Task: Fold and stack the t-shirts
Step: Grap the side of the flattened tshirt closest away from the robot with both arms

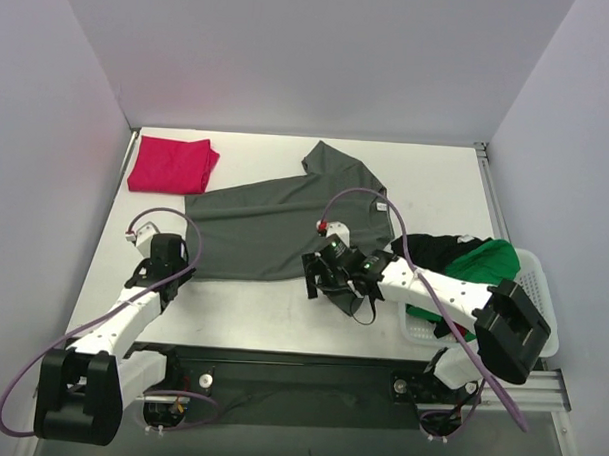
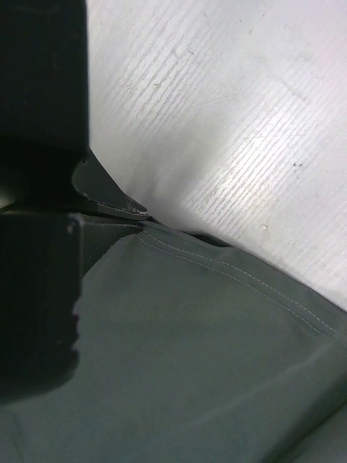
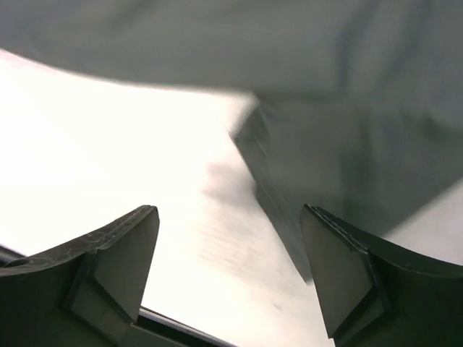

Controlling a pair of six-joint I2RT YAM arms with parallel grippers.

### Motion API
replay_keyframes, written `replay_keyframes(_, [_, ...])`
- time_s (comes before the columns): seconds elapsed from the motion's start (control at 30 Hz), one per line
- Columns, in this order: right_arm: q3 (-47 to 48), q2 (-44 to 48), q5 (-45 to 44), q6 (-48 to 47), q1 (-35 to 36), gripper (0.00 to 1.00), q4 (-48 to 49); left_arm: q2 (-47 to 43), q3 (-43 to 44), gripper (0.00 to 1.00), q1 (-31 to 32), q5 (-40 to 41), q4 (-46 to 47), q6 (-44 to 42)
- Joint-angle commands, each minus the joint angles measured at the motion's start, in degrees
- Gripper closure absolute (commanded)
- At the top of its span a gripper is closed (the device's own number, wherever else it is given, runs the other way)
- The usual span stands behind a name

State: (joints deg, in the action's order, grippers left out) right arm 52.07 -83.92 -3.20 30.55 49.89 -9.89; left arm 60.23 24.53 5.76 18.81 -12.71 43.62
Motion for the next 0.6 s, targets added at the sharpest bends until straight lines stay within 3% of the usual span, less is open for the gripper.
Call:
replay_keyframes(0.0, [-4.2, 4.1, -11.0, 5.7, 2.1, 0.20, -7.0, -2.9, -1.6, 1.00, -0.5, 0.3, 0.7, -3.0])
replay_keyframes(0.27, [-13.0, 10.7, -16.7, 12.7, 3.4, 0.34, -10.7, -6.9, -3.9, 1.00, -0.6, -0.6, 2.2, -4.0])
replay_keyframes(0.57, [-11.6, 4.3, -16.8, 13.2, 3.3, 0.52, -10.9, -6.1, -4.1, 1.00, -0.6, -2.5, 3.1, -4.1])
